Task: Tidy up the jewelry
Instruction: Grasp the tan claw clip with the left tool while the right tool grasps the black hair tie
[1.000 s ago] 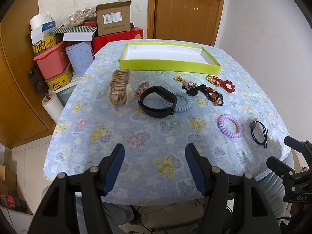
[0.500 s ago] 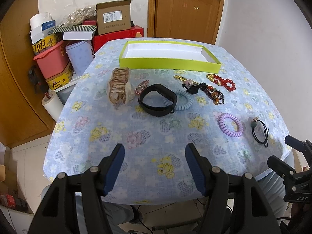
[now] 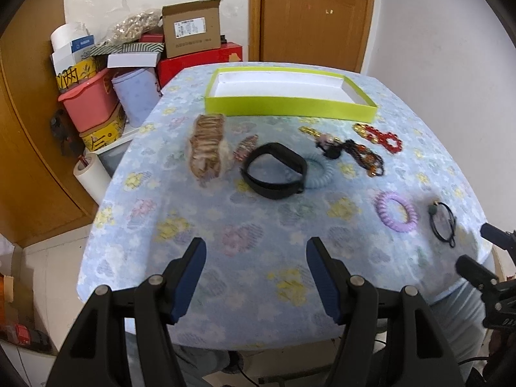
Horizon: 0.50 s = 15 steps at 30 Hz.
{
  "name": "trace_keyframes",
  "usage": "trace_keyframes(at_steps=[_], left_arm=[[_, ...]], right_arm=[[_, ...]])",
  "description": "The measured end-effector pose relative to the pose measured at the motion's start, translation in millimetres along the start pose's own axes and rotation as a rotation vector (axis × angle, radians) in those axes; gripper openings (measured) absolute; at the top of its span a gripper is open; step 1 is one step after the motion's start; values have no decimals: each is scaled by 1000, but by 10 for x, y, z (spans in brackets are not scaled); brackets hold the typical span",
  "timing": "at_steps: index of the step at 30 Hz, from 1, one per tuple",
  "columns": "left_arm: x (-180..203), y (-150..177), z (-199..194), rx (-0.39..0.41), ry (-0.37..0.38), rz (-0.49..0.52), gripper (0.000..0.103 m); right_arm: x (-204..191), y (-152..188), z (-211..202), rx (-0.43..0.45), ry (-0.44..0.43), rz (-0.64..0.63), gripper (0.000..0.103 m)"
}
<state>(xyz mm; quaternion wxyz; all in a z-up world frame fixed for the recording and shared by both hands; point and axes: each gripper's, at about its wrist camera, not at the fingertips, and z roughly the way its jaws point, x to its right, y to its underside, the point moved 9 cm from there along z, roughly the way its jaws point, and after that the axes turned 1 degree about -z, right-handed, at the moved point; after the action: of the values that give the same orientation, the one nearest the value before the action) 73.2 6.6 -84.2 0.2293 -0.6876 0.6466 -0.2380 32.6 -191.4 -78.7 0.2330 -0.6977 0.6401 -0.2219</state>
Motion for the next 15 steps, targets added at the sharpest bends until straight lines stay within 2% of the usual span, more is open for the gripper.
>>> trace_keyframes(at_steps=[2, 4, 9, 13, 15], left_arm=[[-62, -46, 28, 5, -3, -11, 67], [-139, -104, 68, 5, -6, -31, 67], [-306, -282, 116, 33, -11, -71, 67], [-370, -434, 195, 42, -5, -75, 67], [-380, -499, 255, 43, -3, -79, 67]], right_arm=[[51, -36, 29, 2, -1, 14, 100], [92, -64, 59, 1, 2, 22, 92], [171, -107, 157, -10, -2, 41, 88], [203, -108, 248, -32, -11, 51, 76], [215, -100, 296, -45, -17, 54, 73]])
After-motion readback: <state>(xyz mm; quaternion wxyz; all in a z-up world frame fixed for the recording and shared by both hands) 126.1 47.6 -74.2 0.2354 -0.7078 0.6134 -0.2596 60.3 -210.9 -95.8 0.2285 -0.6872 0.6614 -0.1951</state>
